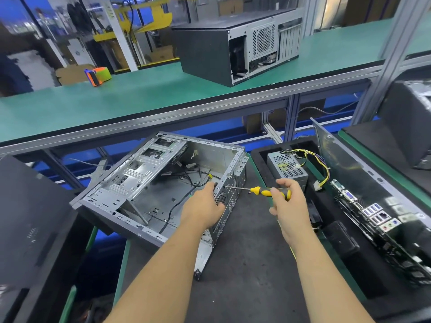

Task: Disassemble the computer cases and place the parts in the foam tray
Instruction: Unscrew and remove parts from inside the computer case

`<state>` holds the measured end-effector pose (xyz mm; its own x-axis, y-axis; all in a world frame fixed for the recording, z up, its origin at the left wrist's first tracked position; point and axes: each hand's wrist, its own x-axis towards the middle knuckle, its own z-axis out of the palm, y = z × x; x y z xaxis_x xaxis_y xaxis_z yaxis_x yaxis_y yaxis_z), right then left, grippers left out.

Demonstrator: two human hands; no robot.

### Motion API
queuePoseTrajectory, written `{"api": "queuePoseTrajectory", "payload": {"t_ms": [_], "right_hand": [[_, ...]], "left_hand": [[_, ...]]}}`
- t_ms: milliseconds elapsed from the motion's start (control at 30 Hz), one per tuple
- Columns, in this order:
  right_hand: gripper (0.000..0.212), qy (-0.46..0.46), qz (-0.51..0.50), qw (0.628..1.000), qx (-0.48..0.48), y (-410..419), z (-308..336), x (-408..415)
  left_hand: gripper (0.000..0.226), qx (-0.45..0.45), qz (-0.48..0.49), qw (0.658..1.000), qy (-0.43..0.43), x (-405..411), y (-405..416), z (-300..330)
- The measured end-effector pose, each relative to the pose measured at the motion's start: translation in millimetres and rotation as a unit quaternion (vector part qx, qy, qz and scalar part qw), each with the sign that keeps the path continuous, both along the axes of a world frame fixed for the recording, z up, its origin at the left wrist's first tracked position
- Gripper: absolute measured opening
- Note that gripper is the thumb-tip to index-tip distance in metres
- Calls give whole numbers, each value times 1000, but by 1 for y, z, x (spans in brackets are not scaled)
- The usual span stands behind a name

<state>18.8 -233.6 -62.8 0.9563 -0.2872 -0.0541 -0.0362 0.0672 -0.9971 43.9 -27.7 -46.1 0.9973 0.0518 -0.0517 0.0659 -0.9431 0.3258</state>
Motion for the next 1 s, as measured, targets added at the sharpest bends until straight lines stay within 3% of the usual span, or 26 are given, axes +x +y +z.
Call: {"api": "queuePoseTrajectory", "payload": {"t_ms": [67,100,200,333,433,500,600,667,733,800,900,1000], "right_hand": [[11,65,8,991,118,-2,6,4],[21,103,12,985,135,-5,8,7],[44,175,32,983,48,-12,9,12],[28,40,65,996,-53,-14,4,4],[17,-58,86,976,-193,-19,2,-5],[22,-86,69,973,-205,-18,2,-5],[17,-75,28,986,-145,-7,10,-1],[4,0,17,1000,5,-1,18,5],[31,127,18,988,89,-6,26,13],[40,195,46,978,53,-15,27,15],[30,104,99,989,44,-21,21,14],[18,-1,136,987,-82,-26,18,3]], "left_hand": [[34,0,-1,1000,0,0,0,0],[34,-2,-1,1000,1,1,0,0],[35,-3,-2,1000,4,1,0,0],[33,-3,-2,1000,4,1,0,0],[33,15,-3,1000,2,1,-1,1],[30,20,-3,1000,1,1,-2,2],[25,13,-2,1000,2,0,-1,2],[26,11,-2,1000,1,0,-1,2],[27,11,-5,1000,1,0,-1,1],[29,15,-7,1000,-2,0,-1,0],[32,28,-8,1000,-6,1,-1,0],[33,18,-11,1000,0,1,-2,-1]]}}
